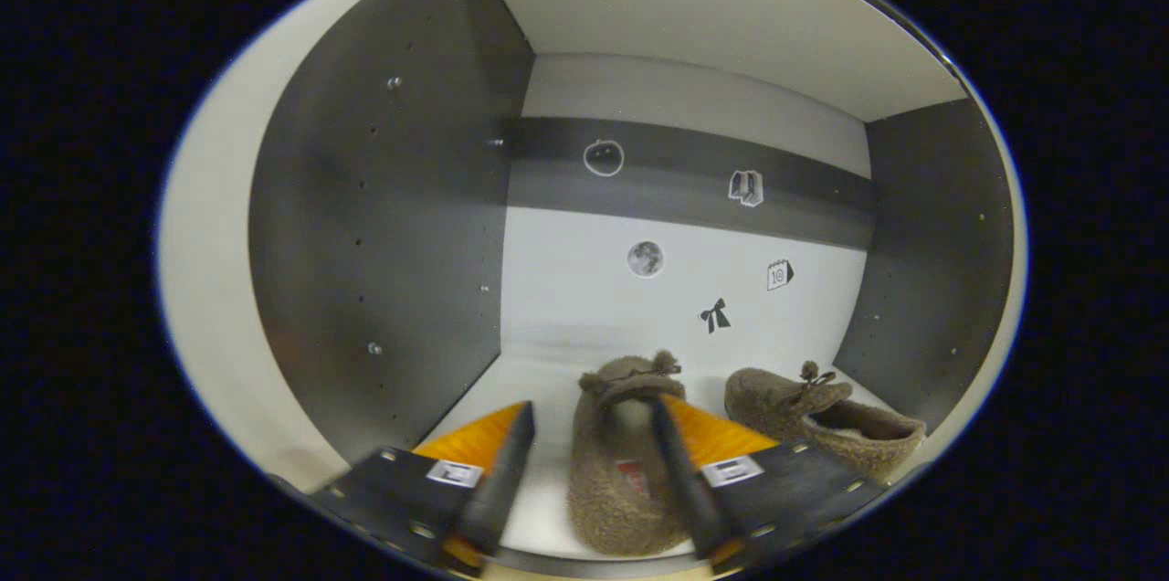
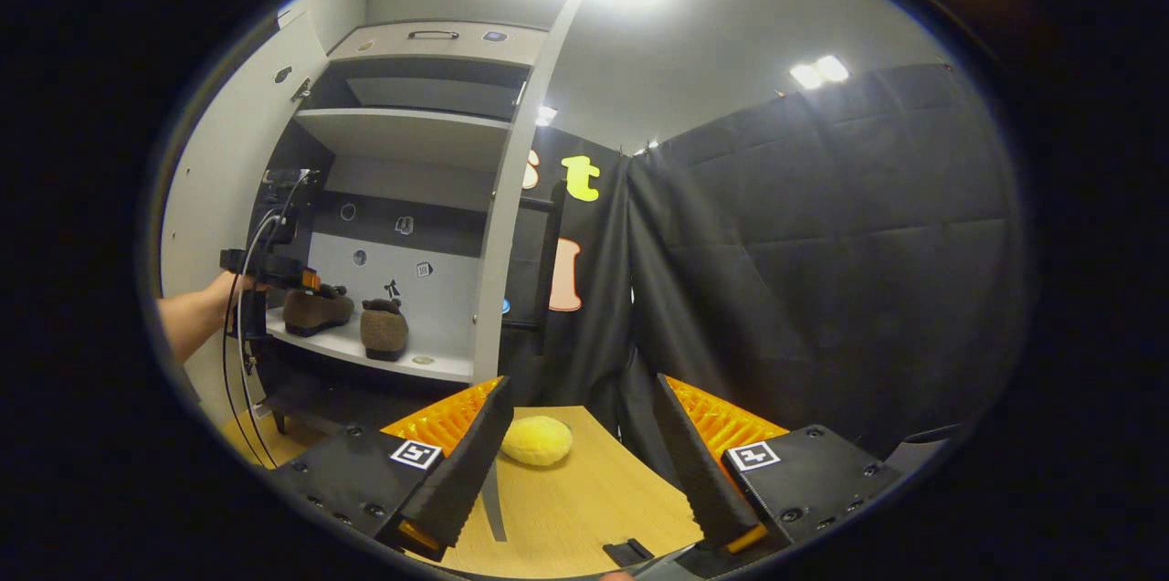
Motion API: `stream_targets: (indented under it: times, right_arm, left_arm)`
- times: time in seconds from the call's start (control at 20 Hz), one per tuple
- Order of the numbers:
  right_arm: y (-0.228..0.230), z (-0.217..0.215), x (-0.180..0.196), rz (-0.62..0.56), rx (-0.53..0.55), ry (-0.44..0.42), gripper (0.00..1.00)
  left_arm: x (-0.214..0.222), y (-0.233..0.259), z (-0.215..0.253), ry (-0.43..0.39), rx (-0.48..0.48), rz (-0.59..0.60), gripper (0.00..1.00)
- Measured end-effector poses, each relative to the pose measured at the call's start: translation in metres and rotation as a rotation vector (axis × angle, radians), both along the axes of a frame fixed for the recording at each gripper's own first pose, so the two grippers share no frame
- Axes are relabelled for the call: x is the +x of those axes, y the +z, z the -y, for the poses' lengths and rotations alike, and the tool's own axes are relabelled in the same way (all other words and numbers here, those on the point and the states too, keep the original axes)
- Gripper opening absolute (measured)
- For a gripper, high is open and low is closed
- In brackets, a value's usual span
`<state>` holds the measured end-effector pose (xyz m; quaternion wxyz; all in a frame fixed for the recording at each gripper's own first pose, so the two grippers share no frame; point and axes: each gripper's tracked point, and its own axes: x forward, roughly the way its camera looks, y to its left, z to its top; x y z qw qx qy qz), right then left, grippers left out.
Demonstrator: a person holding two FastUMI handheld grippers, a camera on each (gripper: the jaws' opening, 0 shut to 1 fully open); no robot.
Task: Grab one shoe with the right hand and put it into the shoe cabinet, grab the other shoe with the left hand and put it into the shoe cabinet; then close the right door with the right hand and the left door with the left hand.
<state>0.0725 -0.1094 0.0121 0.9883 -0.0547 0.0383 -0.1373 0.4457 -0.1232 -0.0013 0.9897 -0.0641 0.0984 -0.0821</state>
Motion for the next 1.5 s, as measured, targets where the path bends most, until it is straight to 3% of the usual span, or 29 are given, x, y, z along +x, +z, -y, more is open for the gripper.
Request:
stream_targets:
  times: [0.15, 0.3, 0.4, 0.45, 0.65, 1.15, 1.5]
  right_arm:
    - [0.002, -0.001, 0.003, 0.005, 0.009, 0.024, 0.98]
    - [0.005, -0.003, 0.005, 0.014, 0.009, 0.054, 0.98]
    - [0.006, -0.007, 0.006, 0.020, 0.011, 0.084, 0.98]
    - [0.006, -0.009, 0.007, 0.020, 0.018, 0.102, 0.98]
    - [0.008, -0.021, 0.006, 0.033, 0.051, 0.176, 0.98]
    - [0.017, -0.060, -0.008, 0.065, 0.102, 0.387, 0.98]
    - [0.015, -0.098, -0.011, 0.046, 0.169, 0.473, 0.98]
  left_arm:
    - [-0.022, 0.025, 0.005, -0.026, 0.053, 0.078, 0.97]
    - [-0.061, 0.052, 0.011, -0.072, 0.083, 0.158, 1.00]
    - [-0.089, 0.060, 0.014, -0.104, 0.087, 0.180, 0.88]
    - [-0.104, 0.060, 0.013, -0.108, 0.090, 0.182, 1.00]
    - [-0.161, 0.062, -0.003, -0.099, 0.085, 0.183, 1.00]
    - [-0.282, 0.066, -0.074, 0.032, 0.107, 0.205, 0.97]
    - [-0.358, 0.039, -0.138, 0.121, 0.116, 0.144, 1.00]
